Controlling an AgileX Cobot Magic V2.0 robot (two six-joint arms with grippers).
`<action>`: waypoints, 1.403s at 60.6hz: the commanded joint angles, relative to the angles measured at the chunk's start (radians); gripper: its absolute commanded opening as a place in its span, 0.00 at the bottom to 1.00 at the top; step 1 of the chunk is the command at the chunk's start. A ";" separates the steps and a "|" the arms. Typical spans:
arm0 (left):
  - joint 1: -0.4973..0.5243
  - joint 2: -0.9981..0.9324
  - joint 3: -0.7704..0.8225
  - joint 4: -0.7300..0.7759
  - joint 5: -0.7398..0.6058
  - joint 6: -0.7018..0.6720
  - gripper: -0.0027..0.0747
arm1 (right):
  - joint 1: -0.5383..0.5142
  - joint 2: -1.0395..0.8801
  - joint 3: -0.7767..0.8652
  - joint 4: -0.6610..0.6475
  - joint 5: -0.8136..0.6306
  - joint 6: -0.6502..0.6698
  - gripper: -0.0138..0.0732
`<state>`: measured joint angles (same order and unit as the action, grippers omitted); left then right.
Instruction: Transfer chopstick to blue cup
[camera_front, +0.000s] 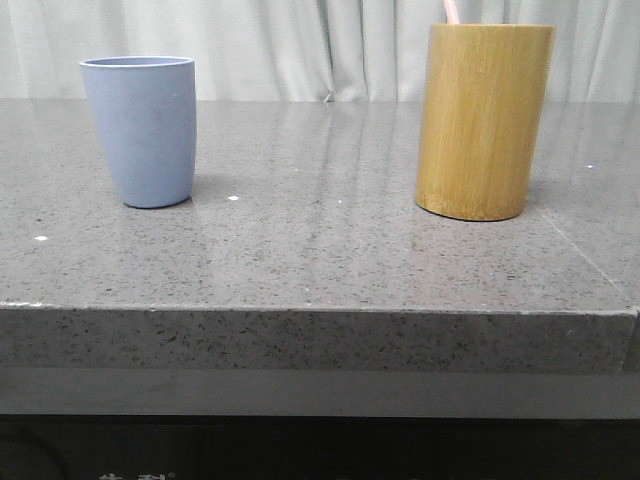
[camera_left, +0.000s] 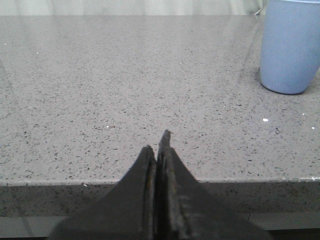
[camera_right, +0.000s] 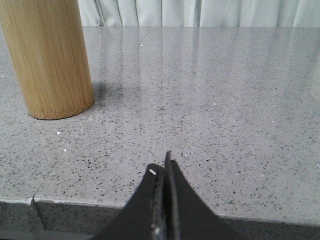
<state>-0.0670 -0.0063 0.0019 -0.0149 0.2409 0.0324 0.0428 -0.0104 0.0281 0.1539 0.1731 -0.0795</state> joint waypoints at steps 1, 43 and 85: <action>0.001 -0.023 0.008 -0.001 -0.083 -0.008 0.01 | -0.006 -0.021 -0.005 0.001 -0.074 -0.004 0.03; 0.001 -0.023 0.008 -0.001 -0.083 -0.008 0.01 | -0.006 -0.021 -0.005 0.001 -0.074 -0.004 0.03; 0.001 -0.023 0.008 0.094 -0.132 0.003 0.01 | -0.006 -0.021 -0.005 0.001 -0.076 -0.004 0.03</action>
<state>-0.0670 -0.0063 0.0019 0.0811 0.2150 0.0364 0.0428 -0.0104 0.0281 0.1539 0.1731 -0.0795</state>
